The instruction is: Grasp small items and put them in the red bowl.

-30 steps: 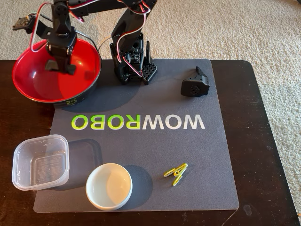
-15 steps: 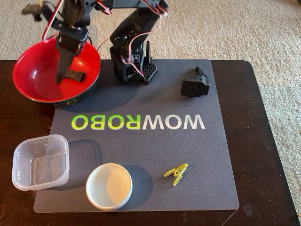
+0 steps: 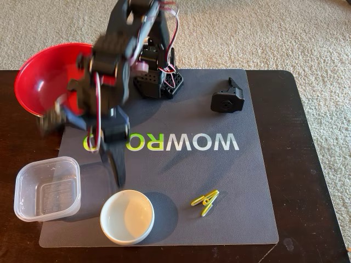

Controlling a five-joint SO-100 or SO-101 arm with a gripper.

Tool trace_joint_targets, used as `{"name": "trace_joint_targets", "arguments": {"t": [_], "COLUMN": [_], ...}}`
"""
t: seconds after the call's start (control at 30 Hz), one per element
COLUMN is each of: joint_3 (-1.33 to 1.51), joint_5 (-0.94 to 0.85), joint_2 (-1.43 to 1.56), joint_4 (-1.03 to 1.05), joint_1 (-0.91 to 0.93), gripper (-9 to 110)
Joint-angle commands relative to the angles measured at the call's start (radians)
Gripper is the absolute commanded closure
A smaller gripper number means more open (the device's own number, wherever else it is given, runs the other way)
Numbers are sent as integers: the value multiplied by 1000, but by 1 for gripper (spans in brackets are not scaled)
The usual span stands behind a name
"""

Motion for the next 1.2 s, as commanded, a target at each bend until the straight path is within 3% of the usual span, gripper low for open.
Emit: {"name": "trace_joint_targets", "arguments": {"t": [0.0, 0.4, 0.57, 0.77, 0.9, 1.17], "joint_3": [-120, -330, -557, -891, -1135, -1212], "joint_5": [-25, -132, -193, -239, -230, -328], "joint_2": [-147, -443, -617, -842, -989, -870], "joint_4": [-15, 104, 241, 411, 575, 601], "joint_1": [-18, -63, -46, -23, -9, 14], "gripper": [63, 62, 74, 101, 101, 101]}}
